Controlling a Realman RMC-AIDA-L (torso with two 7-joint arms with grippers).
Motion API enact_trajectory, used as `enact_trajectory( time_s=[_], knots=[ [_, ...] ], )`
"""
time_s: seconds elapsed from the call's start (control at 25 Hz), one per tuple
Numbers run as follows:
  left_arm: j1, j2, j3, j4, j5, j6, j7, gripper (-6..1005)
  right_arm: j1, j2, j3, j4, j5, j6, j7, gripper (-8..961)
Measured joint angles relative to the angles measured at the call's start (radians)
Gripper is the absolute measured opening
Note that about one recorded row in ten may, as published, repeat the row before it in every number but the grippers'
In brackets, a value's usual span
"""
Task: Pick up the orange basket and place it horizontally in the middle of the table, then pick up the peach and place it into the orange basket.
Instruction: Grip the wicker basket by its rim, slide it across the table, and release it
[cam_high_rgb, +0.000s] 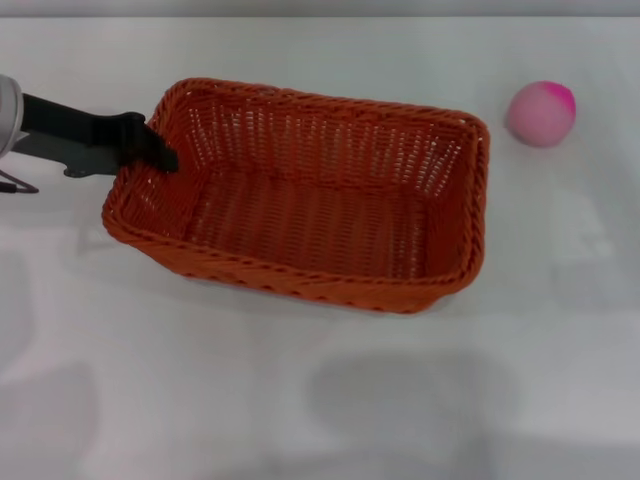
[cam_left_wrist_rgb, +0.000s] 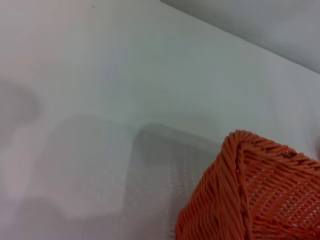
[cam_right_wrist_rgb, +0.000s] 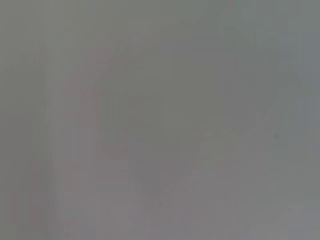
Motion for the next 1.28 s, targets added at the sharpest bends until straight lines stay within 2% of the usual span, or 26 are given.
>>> enact_trajectory(
  time_s=[0.28,0.72,1.0,1.28],
  knots=[
    [-0.014,0.009,0.0,0.068,0.002,0.015,0.01,172,-0.002,0.0,-0.005,0.002,-0.001,0.0,0.0,857],
    [-0.023,0.013,-0.002,0.085,0.003,0.014,0.003,186,0.008,0.002,-0.008,0.009,-0.001,-0.013,-0.012,857],
    [-0.049,0.024,-0.001,0.13,0.015,0.016,0.004,195,0.009,0.002,-0.008,0.009,-0.001,-0.014,-0.012,857],
    [-0.052,0.025,-0.002,0.139,0.016,0.016,0.016,472,0.01,0.002,-0.004,0.009,0.0,-0.015,-0.012,858]
  ],
)
